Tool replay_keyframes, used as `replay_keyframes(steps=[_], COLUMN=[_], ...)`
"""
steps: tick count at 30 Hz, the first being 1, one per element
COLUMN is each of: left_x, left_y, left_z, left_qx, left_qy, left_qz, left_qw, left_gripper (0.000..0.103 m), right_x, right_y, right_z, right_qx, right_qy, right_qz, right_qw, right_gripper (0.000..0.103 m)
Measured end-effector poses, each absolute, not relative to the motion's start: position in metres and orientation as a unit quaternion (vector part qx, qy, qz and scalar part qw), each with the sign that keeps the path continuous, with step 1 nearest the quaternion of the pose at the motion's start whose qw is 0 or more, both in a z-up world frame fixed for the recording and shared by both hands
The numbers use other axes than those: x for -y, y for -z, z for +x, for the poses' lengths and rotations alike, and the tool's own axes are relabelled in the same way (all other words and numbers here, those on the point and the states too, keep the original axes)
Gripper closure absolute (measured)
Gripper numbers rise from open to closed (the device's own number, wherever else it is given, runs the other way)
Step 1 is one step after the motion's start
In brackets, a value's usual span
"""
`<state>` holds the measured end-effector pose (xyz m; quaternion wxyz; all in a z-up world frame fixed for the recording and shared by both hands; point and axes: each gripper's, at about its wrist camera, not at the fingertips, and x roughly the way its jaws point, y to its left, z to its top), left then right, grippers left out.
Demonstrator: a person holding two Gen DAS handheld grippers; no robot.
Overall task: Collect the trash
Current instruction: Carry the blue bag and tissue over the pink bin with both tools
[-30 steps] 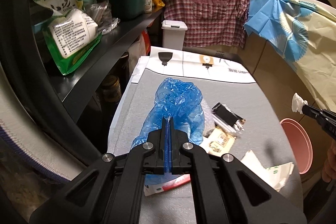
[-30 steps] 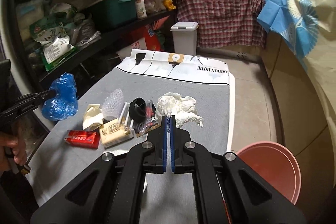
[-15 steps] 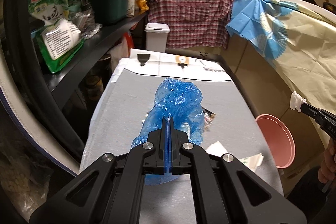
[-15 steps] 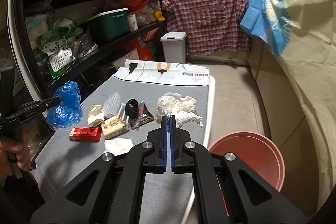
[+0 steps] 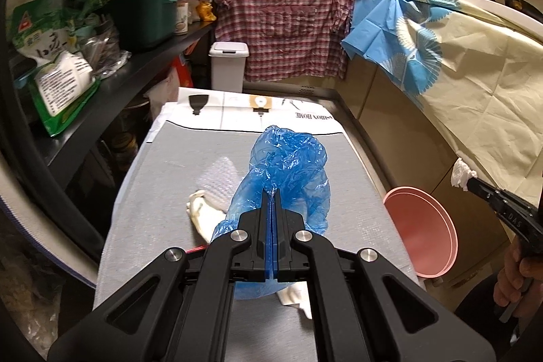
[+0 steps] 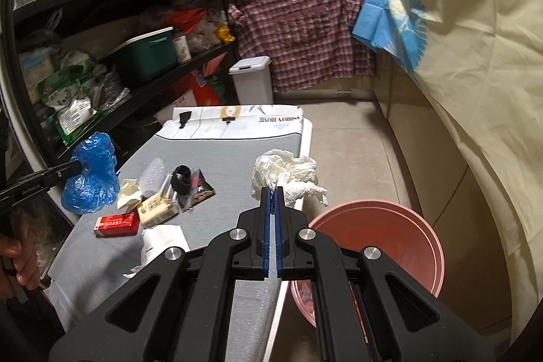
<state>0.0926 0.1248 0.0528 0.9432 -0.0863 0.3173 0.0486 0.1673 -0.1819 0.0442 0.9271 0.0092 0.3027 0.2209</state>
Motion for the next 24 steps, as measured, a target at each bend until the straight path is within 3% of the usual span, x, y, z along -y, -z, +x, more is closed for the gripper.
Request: replay_keyframes(steps=[24], left_x=[-0.04], left_y=[-0.054], left_z=[0.15], left_qx=[-0.325], left_qy=[0.011], left_qz=[-0.062], left_qw=[0.943], left_gripper=[0.103], right_x=[0.211], right_y=[-0.039], right_z=[0.177], right_qx=[-0.285], right_qy=[-0.153], right_qz=[0.004], right_qw=[0.946], right_gripper=[0.1])
